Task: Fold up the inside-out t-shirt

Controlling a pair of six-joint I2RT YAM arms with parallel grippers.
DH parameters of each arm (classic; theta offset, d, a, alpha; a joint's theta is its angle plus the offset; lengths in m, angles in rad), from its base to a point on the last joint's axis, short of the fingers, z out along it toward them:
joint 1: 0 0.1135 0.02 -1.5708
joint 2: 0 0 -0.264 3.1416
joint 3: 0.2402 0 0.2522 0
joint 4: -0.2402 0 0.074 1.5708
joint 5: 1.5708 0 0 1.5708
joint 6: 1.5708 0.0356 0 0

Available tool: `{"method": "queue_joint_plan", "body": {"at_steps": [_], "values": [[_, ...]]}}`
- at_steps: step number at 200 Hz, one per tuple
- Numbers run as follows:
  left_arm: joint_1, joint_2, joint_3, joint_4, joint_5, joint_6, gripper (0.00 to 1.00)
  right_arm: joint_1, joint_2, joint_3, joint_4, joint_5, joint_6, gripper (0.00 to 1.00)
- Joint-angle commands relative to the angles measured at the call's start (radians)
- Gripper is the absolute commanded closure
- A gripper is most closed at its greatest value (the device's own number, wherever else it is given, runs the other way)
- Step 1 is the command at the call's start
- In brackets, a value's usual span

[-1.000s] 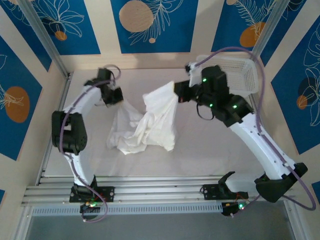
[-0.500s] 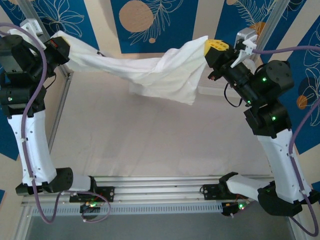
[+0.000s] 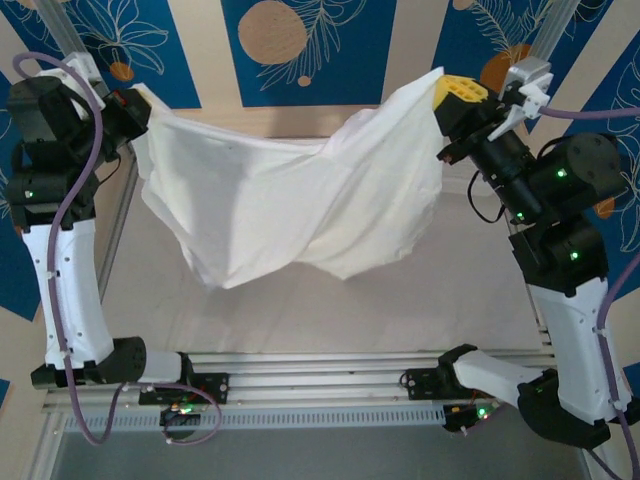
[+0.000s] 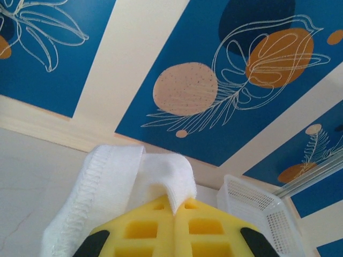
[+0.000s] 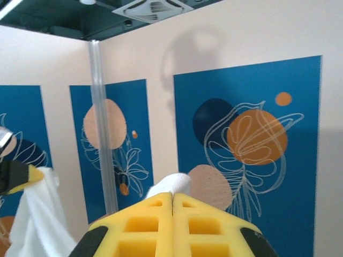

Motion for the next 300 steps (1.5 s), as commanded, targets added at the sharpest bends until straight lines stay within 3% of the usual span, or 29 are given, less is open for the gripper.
{"method": "queue_joint_plan", "body": {"at_steps": [1, 31, 56, 85, 118, 138, 158, 192, 211, 300], "values": [[-0.004, 0.060, -0.125, 0.052, 0.019, -0.004, 1.00, -0.064, 0.039, -0.005, -0.126, 0.101, 0.077, 1.00], [-0.016, 0.195, -0.347, 0.141, 0.088, -0.002, 1.00, -0.206, 0.095, -0.202, -0.209, -0.039, 0.225, 1.00], [-0.047, 0.329, -0.465, 0.236, 0.091, 0.021, 1.00, -0.240, 0.132, -0.400, -0.172, -0.160, 0.265, 1.00], [-0.079, 0.506, -0.441, 0.299, 0.098, 0.046, 0.95, -0.240, 0.168, -0.536, -0.100, -0.221, 0.276, 1.00], [-0.085, 0.626, -0.298, 0.232, 0.060, 0.123, 0.84, -0.239, 0.191, -0.525, -0.111, -0.239, 0.263, 1.00], [-0.085, 0.615, -0.246, 0.158, 0.018, 0.178, 0.66, -0.242, 0.191, -0.502, -0.130, -0.237, 0.244, 1.00], [-0.082, 0.542, -0.287, 0.100, -0.073, 0.181, 0.58, -0.241, 0.188, -0.495, -0.138, -0.238, 0.247, 1.00], [-0.061, 0.439, -0.484, 0.070, -0.150, 0.165, 0.59, -0.237, 0.180, -0.502, -0.131, -0.261, 0.273, 1.00], [-0.050, 0.435, -0.568, 0.074, -0.133, 0.185, 0.61, -0.235, 0.178, -0.503, -0.139, -0.266, 0.271, 1.00], [-0.026, 0.581, -0.631, 0.083, -0.123, 0.206, 0.60, -0.231, 0.149, -0.528, -0.165, -0.260, 0.276, 1.00]]}}
